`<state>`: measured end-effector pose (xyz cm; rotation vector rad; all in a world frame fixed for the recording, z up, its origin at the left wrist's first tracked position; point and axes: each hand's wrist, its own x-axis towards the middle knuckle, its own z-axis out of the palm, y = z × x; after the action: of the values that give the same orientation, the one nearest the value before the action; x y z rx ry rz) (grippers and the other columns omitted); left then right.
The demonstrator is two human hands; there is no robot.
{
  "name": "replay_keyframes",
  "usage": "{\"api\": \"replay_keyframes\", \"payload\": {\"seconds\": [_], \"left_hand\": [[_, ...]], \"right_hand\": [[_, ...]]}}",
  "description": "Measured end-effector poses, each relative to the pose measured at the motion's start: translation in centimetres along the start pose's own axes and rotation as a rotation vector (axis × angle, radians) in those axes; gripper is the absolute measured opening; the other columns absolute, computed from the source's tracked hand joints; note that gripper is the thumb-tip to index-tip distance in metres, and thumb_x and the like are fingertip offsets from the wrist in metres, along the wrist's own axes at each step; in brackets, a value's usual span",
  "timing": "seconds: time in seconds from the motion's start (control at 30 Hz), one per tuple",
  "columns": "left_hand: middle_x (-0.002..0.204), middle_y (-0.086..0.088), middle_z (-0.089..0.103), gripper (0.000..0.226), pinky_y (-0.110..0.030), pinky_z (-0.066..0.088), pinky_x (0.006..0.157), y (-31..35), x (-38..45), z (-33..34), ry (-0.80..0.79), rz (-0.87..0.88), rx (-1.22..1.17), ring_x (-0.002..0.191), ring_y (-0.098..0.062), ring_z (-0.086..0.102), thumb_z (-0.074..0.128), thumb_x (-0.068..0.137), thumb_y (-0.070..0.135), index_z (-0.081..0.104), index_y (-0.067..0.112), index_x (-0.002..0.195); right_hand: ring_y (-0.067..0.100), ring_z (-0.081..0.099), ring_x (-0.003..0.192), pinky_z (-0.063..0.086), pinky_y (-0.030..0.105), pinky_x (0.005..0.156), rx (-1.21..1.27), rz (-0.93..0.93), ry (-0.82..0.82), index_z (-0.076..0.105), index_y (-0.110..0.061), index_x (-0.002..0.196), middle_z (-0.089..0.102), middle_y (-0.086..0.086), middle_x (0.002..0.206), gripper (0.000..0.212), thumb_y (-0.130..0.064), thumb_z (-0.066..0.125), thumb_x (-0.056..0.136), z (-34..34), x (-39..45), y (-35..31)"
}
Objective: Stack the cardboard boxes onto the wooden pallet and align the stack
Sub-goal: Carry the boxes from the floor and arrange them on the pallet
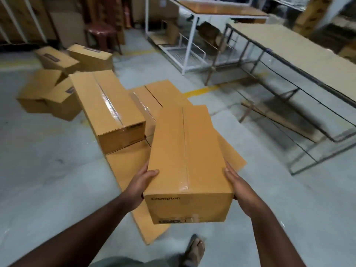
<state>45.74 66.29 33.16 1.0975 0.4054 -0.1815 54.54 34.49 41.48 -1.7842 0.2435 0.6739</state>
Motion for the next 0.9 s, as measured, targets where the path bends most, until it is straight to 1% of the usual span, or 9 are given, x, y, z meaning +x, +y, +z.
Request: {"api": "replay_keyframes", "payload": {"seconds": [0.07, 0.17, 0.2, 0.33, 0.5, 0.6, 0.67, 0.77, 0.9], "left_hand": [[0.133, -0.006, 0.07, 0.05, -0.043, 0.056, 0.098, 0.3, 1.7, 2.8, 0.043, 0.053, -0.004, 0.12, -0.03, 0.068, 0.065, 0.098, 0.021, 0.052, 0.028, 0.146], [0.13, -0.007, 0.071, 0.048, -0.041, 0.059, 0.094, 1.3, 3.5, 7.1, 0.114, 0.116, -0.007, 0.119, -0.029, 0.069, 0.068, 0.098, 0.019, 0.055, 0.021, 0.144], [0.13, -0.007, 0.071, 0.047, -0.041, 0.059, 0.096, 1.5, 4.0, 8.4, 0.137, 0.137, -0.019, 0.119, -0.029, 0.069, 0.068, 0.098, 0.018, 0.055, 0.019, 0.144], [0.132, -0.002, 0.07, 0.057, -0.041, 0.058, 0.098, 2.9, 6.0, 11.6, 0.186, 0.166, -0.037, 0.121, -0.026, 0.068, 0.074, 0.093, 0.025, 0.052, 0.023, 0.145], [0.137, 0.002, 0.063, 0.087, -0.05, 0.051, 0.107, 5.9, 7.8, 12.4, 0.138, 0.12, 0.122, 0.13, -0.03, 0.059, 0.084, 0.082, 0.041, 0.034, 0.039, 0.153], [0.145, 0.004, 0.049, 0.098, -0.061, 0.051, 0.102, 6.9, 8.1, 11.4, 0.099, -0.007, 0.161, 0.131, -0.034, 0.053, 0.085, 0.079, 0.053, 0.015, 0.072, 0.145], [0.145, 0.006, 0.047, 0.096, -0.062, 0.055, 0.096, 7.1, 8.5, 10.3, 0.102, -0.021, 0.226, 0.13, -0.034, 0.054, 0.086, 0.079, 0.054, 0.013, 0.083, 0.134], [0.146, 0.006, 0.049, 0.095, -0.058, 0.057, 0.094, 6.9, 9.5, 9.6, 0.14, 0.004, 0.267, 0.129, -0.031, 0.056, 0.087, 0.08, 0.049, 0.013, 0.087, 0.128], [0.143, 0.009, 0.054, 0.095, -0.045, 0.061, 0.088, 6.8, 12.9, 9.2, 0.213, 0.037, 0.228, 0.128, -0.027, 0.057, 0.087, 0.082, 0.047, 0.017, 0.085, 0.133]], "right_hand": [[0.002, 0.063, 0.121, 0.053, 0.038, 0.093, 0.046, -0.016, -0.062, 0.045, -0.076, 0.13, 0.057, -0.033, 0.139, 0.05, -0.073, 0.067, 0.085, -2.5, 3.1, -1.5], [0.006, 0.064, 0.121, 0.052, 0.035, 0.096, 0.045, -0.058, -0.138, 0.041, -0.063, 0.147, 0.061, -0.029, 0.137, 0.097, -0.07, 0.086, 0.062, -6.3, 7.7, -3.0], [0.008, 0.067, 0.118, 0.053, 0.035, 0.095, 0.017, -0.068, -0.155, 0.039, -0.062, 0.147, 0.065, -0.029, 0.132, 0.102, -0.069, 0.088, 0.058, -7.4, 9.0, -3.4], [0.007, 0.071, 0.113, 0.056, 0.038, 0.095, -0.035, -0.121, -0.268, 0.051, -0.071, 0.124, 0.07, -0.029, 0.124, 0.079, -0.07, 0.091, 0.057, -10.7, 13.0, -5.7], [0.017, 0.071, 0.117, 0.055, 0.048, 0.105, -0.094, -0.166, -0.342, 0.043, -0.046, 0.154, 0.07, -0.012, 0.133, 0.095, -0.053, 0.088, 0.071, -11.2, 16.9, -8.9], [0.013, 0.07, 0.116, 0.055, 0.041, 0.103, -0.128, -0.218, -0.336, 0.044, -0.047, 0.153, 0.071, -0.015, 0.131, 0.091, -0.055, 0.085, 0.072, -10.2, 17.7, -10.0], [0.013, 0.068, 0.119, 0.054, 0.038, 0.102, -0.142, -0.25, -0.332, 0.042, -0.049, 0.154, 0.068, -0.016, 0.135, 0.092, -0.06, 0.083, 0.072, -9.6, 18.3, -10.6], [0.014, 0.063, 0.124, 0.052, 0.039, 0.105, -0.166, -0.278, -0.34, 0.041, -0.051, 0.154, 0.063, -0.016, 0.14, 0.088, -0.063, 0.078, 0.075, -9.1, 20.5, -11.7], [-0.004, 0.059, 0.114, 0.05, 0.021, 0.087, -0.245, -0.289, -0.349, 0.037, -0.077, 0.134, 0.054, -0.032, 0.137, 0.056, -0.067, 0.063, 0.086, -9.0, 24.9, -14.3]]}}
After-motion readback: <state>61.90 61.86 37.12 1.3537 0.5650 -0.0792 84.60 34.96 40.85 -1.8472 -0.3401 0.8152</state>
